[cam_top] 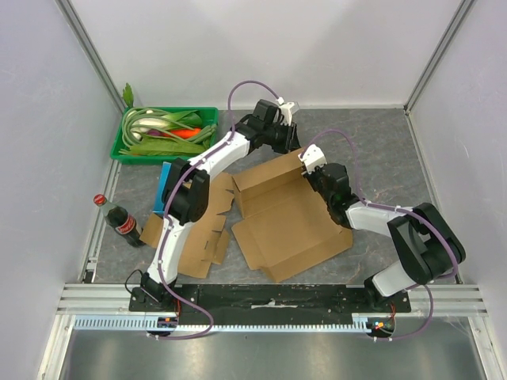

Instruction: Fold the paper box

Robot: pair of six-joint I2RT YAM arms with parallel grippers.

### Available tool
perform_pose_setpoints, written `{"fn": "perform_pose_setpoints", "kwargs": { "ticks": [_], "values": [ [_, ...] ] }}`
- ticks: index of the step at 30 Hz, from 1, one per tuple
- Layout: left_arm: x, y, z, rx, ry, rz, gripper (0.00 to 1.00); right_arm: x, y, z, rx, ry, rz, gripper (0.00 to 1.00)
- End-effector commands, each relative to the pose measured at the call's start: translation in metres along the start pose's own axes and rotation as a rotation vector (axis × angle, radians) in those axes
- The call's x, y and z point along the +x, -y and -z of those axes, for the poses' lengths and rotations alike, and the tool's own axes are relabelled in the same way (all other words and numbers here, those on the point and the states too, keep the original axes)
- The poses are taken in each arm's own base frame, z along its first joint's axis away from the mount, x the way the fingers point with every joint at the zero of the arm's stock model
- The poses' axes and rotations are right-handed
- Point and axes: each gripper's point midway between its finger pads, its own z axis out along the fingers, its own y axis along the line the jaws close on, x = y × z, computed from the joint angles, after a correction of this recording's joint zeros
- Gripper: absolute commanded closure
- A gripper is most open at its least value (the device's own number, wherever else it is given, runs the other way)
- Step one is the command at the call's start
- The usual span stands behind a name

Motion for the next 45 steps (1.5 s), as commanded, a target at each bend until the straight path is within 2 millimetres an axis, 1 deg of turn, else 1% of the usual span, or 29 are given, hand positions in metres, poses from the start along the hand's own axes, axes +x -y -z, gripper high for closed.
{"fn": "perform_pose_setpoints", "kwargs": {
  "ticks": [1, 3, 5, 7, 8, 10, 11, 13, 14, 15, 16, 18, 20, 22, 25, 28, 29, 31, 32, 33, 34, 35, 37, 38, 39, 40, 42, 43, 45],
  "values": [
    [0.033, 0.020, -0.014, 0.073, -0.099, 0.049, 0.70, -0.001, 0.004, 0.003, -0.030, 0.008, 0.069, 0.65],
    [0.032, 0.021, -0.014, 0.077, -0.098, 0.048, 0.70, -0.005, 0.002, 0.001, -0.047, 0.021, 0.078, 0.62],
    [0.030, 0.021, -0.012, 0.076, -0.095, 0.046, 0.70, -0.006, 0.007, -0.001, -0.020, 0.022, 0.062, 0.66],
    [0.032, 0.020, -0.012, 0.076, -0.103, 0.042, 0.70, -0.014, 0.009, -0.004, -0.015, 0.047, 0.052, 0.66],
    [0.033, 0.020, -0.013, 0.075, -0.105, 0.045, 0.70, -0.013, 0.007, -0.005, -0.021, 0.048, 0.048, 0.64],
    [0.035, 0.019, -0.013, 0.076, -0.112, 0.046, 0.70, -0.022, 0.009, -0.008, -0.016, 0.081, 0.025, 0.58],
    [0.037, 0.021, -0.013, 0.086, -0.119, 0.050, 0.70, -0.021, 0.007, -0.010, -0.013, 0.081, 0.009, 0.56],
    [0.040, 0.020, -0.014, 0.088, -0.127, 0.055, 0.70, -0.027, 0.008, -0.015, -0.008, 0.089, -0.004, 0.60],
    [0.041, 0.020, -0.014, 0.092, -0.131, 0.058, 0.70, -0.023, 0.006, -0.019, -0.013, 0.081, -0.020, 0.64],
    [0.041, 0.020, -0.014, 0.092, -0.131, 0.060, 0.70, -0.030, 0.007, -0.022, -0.005, 0.093, -0.022, 0.68],
    [0.041, 0.020, -0.014, 0.093, -0.132, 0.058, 0.70, -0.028, 0.007, -0.025, 0.000, 0.084, -0.026, 0.72],
    [0.040, 0.021, -0.015, 0.095, -0.130, 0.061, 0.70, -0.036, 0.010, -0.028, 0.018, 0.121, -0.072, 0.79],
    [0.039, 0.023, -0.015, 0.108, -0.130, 0.066, 0.70, -0.035, 0.008, -0.031, 0.016, 0.112, -0.081, 1.00],
    [0.040, 0.025, -0.015, 0.117, -0.133, 0.077, 0.70, -0.039, 0.009, -0.030, 0.042, 0.120, -0.072, 1.00],
    [0.040, 0.029, -0.016, 0.138, -0.135, 0.104, 0.70, -0.034, 0.015, -0.029, 0.132, 0.084, -0.085, 1.00],
    [0.036, 0.029, -0.015, 0.147, -0.123, 0.114, 0.70, -0.036, 0.005, -0.032, 0.079, 0.082, -0.101, 1.00],
    [0.034, 0.029, -0.014, 0.146, -0.116, 0.111, 0.70, -0.037, 0.005, -0.032, 0.073, 0.087, -0.113, 0.99],
    [0.026, 0.021, -0.007, 0.142, -0.097, 0.133, 0.70, -0.042, 0.003, -0.025, 0.053, 0.130, -0.132, 0.78],
    [0.021, 0.019, -0.004, 0.147, -0.087, 0.142, 0.70, -0.038, 0.004, -0.023, 0.048, 0.131, -0.136, 0.70],
    [0.014, 0.009, 0.001, 0.140, -0.071, 0.166, 0.69, -0.040, 0.003, -0.022, 0.033, 0.140, -0.138, 0.68],
    [0.007, 0.005, 0.004, 0.141, -0.055, 0.170, 0.69, -0.041, 0.002, -0.022, 0.015, 0.147, -0.140, 0.67],
    [0.001, -0.004, 0.009, 0.133, -0.039, 0.181, 0.70, -0.042, 0.000, -0.022, -0.009, 0.160, -0.149, 0.63],
    [-0.007, -0.007, 0.014, 0.141, -0.027, 0.187, 0.70, -0.043, 0.001, -0.022, -0.019, 0.182, -0.171, 0.59],
    [-0.008, -0.012, 0.015, 0.139, -0.025, 0.194, 0.70, -0.043, 0.005, -0.021, -0.012, 0.204, -0.207, 0.55],
    [-0.008, -0.015, 0.015, 0.139, -0.026, 0.196, 0.70, -0.044, 0.006, -0.021, -0.015, 0.224, -0.224, 0.55],
    [-0.008, -0.016, 0.015, 0.137, -0.024, 0.197, 0.70, -0.040, 0.004, -0.023, -0.028, 0.228, -0.245, 0.54],
    [-0.003, -0.022, 0.012, 0.131, -0.035, 0.211, 0.70, -0.042, 0.002, -0.022, -0.045, 0.268, -0.284, 0.51],
    [-0.001, -0.024, 0.010, 0.131, -0.041, 0.214, 0.70, -0.036, -0.002, -0.025, -0.053, 0.256, -0.286, 0.51],
    [0.008, -0.030, 0.007, 0.115, -0.060, 0.228, 0.70, -0.034, -0.001, -0.026, -0.042, 0.269, -0.321, 0.51]
  ]
}}
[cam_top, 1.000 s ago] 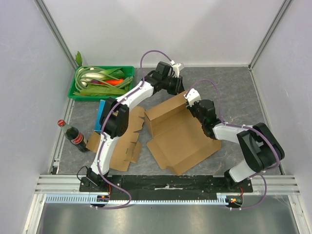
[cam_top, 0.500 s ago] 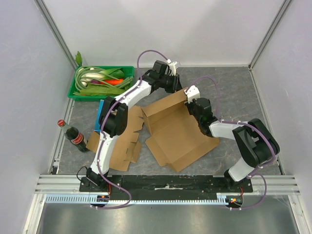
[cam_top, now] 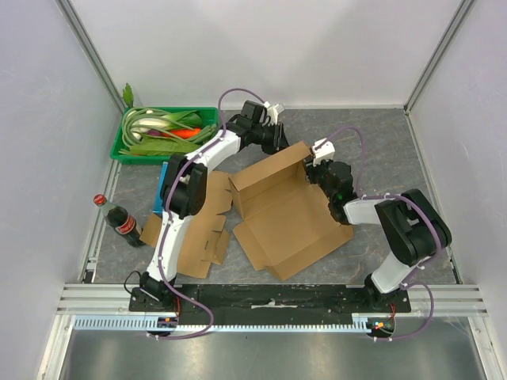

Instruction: Fold the paper box

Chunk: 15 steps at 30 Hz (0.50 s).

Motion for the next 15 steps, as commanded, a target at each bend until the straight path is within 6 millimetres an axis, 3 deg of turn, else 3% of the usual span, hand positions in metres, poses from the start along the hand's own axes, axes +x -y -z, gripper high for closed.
{"fn": "perform_pose_setpoints", "kwargs": {
  "ticks": [1, 9, 15],
  "values": [
    [0.002, 0.000, -0.002, 0.025, -0.022, 0.035, 0.70, -0.014, -0.005, -0.004, -0.023, 0.125, -0.101, 0.52],
    [0.023, -0.018, -0.009, -0.016, -0.063, 0.055, 0.74, -0.017, -0.003, -0.005, -0.022, 0.206, -0.142, 0.53],
    [0.036, -0.009, -0.016, 0.014, -0.099, 0.063, 0.76, -0.016, -0.004, -0.015, -0.018, 0.207, -0.149, 0.61]
  ]
}}
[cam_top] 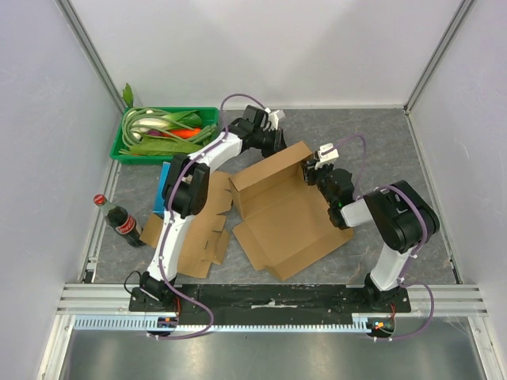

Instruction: Fold the paper box

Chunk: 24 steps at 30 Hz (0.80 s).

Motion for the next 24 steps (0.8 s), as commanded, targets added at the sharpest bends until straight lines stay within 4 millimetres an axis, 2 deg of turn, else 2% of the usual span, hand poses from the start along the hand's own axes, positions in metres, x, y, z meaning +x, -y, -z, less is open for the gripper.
{"fn": "perform_pose_setpoints", "kwargs": {
  "ticks": [1, 7, 9, 10, 11, 14, 17, 19, 20, 21, 22, 23, 24],
  "values": [
    [0.018, 0.009, -0.010, 0.046, -0.053, 0.018, 0.77, -0.025, 0.002, -0.011, 0.012, 0.110, -0.027, 0.62],
    [0.034, 0.033, -0.014, 0.152, -0.110, 0.060, 0.79, -0.022, -0.002, -0.021, 0.059, 0.106, -0.034, 0.83],
    [0.042, 0.040, -0.012, 0.204, -0.144, 0.086, 0.79, -0.021, -0.001, -0.028, 0.088, 0.084, -0.031, 0.98],
    [0.043, 0.043, -0.013, 0.220, -0.153, 0.099, 0.79, -0.017, -0.007, -0.027, 0.106, 0.066, -0.021, 1.00],
    [0.045, 0.044, -0.012, 0.227, -0.159, 0.102, 0.80, -0.016, 0.007, -0.024, 0.206, 0.060, -0.017, 1.00],
    [0.047, 0.050, -0.013, 0.241, -0.165, 0.095, 0.80, -0.015, 0.008, -0.026, 0.262, 0.050, -0.021, 1.00],
    [0.051, 0.059, -0.015, 0.246, -0.171, 0.084, 0.80, -0.011, 0.004, -0.032, 0.263, 0.018, -0.005, 1.00],
    [0.049, 0.053, -0.016, 0.199, -0.148, 0.078, 0.80, -0.014, 0.000, -0.031, 0.237, 0.027, 0.006, 1.00],
    [0.045, 0.054, -0.013, 0.185, -0.130, 0.060, 0.80, -0.009, -0.003, -0.028, 0.210, 0.006, 0.031, 1.00],
    [0.043, 0.052, -0.012, 0.169, -0.119, 0.052, 0.80, -0.015, -0.003, -0.025, 0.205, 0.014, 0.033, 0.91],
    [0.041, 0.049, -0.012, 0.159, -0.113, 0.052, 0.80, -0.017, -0.003, -0.021, 0.203, 0.016, 0.034, 0.67],
    [0.038, 0.045, -0.010, 0.154, -0.107, 0.065, 0.80, -0.009, -0.003, -0.013, 0.194, -0.011, 0.039, 0.64],
    [0.034, 0.046, -0.010, 0.156, -0.099, 0.065, 0.80, -0.019, -0.005, -0.009, 0.182, 0.007, 0.036, 0.61]
  ]
}}
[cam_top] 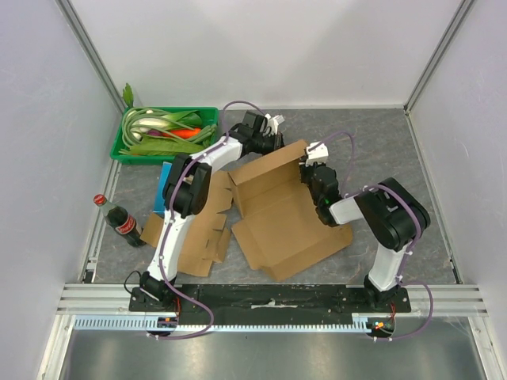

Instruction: Fold the paper box

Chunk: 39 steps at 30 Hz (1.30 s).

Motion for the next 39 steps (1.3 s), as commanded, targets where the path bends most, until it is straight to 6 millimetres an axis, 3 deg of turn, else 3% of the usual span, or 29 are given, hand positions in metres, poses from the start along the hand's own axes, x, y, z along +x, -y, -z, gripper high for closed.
{"fn": "perform_pose_setpoints", "kwargs": {
  "ticks": [1, 4, 12, 15, 16, 18, 22, 24, 34, 39],
  "values": [
    [0.020, 0.044, -0.005, 0.079, -0.078, 0.022, 0.80, -0.023, 0.000, 0.016, -0.025, 0.040, 0.009, 0.54],
    [0.016, 0.039, -0.005, 0.059, -0.061, 0.020, 0.80, -0.022, 0.004, 0.028, -0.038, 0.020, 0.017, 0.46],
    [0.013, 0.033, -0.001, 0.035, -0.050, 0.015, 0.80, -0.023, 0.015, 0.053, -0.054, 0.007, 0.021, 0.41],
    [0.011, 0.032, 0.000, 0.038, -0.049, 0.014, 0.80, -0.022, 0.021, 0.061, -0.088, -0.006, 0.006, 0.36],
    [0.011, 0.032, 0.001, 0.037, -0.048, 0.015, 0.80, -0.018, 0.010, 0.064, -0.166, -0.029, -0.041, 0.30],
    [0.009, 0.029, 0.002, 0.033, -0.045, 0.021, 0.80, -0.024, 0.019, 0.061, -0.196, -0.037, -0.055, 0.30],
    [0.009, 0.031, 0.001, 0.039, -0.046, 0.020, 0.80, -0.026, 0.031, 0.064, -0.140, -0.031, -0.052, 0.31],
    [0.009, 0.032, 0.001, 0.043, -0.047, 0.020, 0.80, -0.027, 0.028, 0.056, -0.149, -0.038, -0.045, 0.42],
    [0.022, 0.048, -0.007, 0.116, -0.081, 0.037, 0.80, -0.022, 0.015, 0.035, -0.182, -0.013, -0.076, 0.53],
    [0.022, 0.050, -0.008, 0.117, -0.080, 0.033, 0.80, -0.029, 0.016, 0.041, -0.171, 0.006, -0.077, 0.47]
  ]
}}
